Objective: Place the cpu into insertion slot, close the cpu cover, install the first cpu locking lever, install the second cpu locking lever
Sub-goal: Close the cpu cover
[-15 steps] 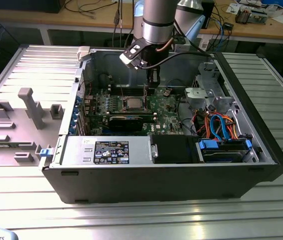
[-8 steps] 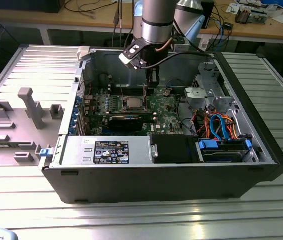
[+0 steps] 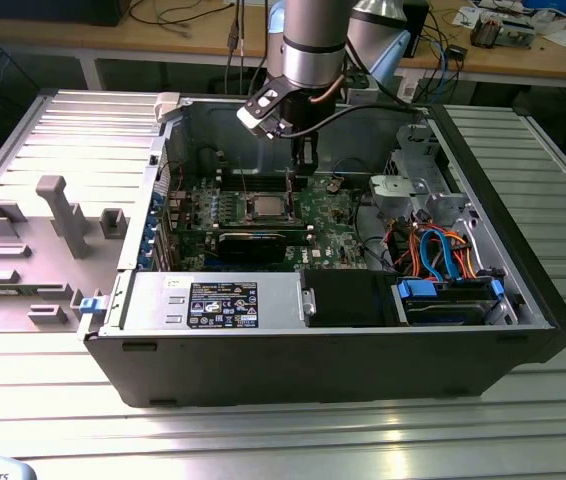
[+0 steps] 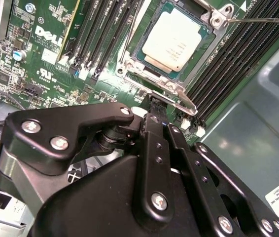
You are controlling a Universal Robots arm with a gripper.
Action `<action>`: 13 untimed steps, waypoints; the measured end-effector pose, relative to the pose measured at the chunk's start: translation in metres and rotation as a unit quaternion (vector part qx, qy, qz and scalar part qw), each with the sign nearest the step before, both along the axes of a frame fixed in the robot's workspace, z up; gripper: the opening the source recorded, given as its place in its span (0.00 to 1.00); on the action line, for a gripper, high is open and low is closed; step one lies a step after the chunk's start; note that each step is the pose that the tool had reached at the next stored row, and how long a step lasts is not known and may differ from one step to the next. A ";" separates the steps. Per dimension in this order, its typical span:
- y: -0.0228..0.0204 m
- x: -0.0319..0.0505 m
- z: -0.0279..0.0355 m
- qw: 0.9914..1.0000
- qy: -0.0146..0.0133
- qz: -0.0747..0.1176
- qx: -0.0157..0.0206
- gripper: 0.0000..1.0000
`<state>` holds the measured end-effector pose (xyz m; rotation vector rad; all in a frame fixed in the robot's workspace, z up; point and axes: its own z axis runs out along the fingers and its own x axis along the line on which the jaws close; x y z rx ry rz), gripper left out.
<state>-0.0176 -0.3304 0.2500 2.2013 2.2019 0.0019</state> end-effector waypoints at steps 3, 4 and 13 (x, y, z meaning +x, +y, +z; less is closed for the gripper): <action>0.0000 -0.0025 0.0000 1.000 0.000 0.000 0.000 0.11; 0.0000 -0.0033 0.0000 1.000 0.000 0.000 0.000 0.11; -0.0001 -0.0071 0.0000 1.000 0.000 0.000 0.000 0.11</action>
